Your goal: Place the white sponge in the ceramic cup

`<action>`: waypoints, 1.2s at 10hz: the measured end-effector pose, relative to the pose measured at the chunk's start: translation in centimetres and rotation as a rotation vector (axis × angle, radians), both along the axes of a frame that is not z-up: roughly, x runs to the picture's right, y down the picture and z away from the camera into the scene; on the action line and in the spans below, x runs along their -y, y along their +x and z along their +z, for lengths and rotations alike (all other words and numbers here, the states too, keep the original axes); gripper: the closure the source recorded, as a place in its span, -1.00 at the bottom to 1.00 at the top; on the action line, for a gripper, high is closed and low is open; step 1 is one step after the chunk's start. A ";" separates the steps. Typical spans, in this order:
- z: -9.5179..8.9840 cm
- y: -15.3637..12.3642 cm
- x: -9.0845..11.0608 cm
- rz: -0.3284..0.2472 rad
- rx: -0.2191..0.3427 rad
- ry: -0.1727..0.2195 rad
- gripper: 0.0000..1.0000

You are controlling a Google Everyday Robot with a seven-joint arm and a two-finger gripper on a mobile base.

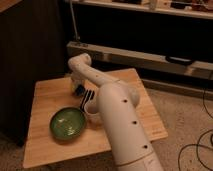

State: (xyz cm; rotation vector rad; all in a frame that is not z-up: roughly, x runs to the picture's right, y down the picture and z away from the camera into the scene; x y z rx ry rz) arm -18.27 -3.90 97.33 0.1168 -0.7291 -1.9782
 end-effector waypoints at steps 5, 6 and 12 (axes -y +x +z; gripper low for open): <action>-12.1 5.4 5.4 0.144 0.293 0.099 1.00; -14.7 6.7 6.0 0.157 0.336 0.117 1.00; -22.2 8.1 0.5 0.142 0.396 0.154 1.00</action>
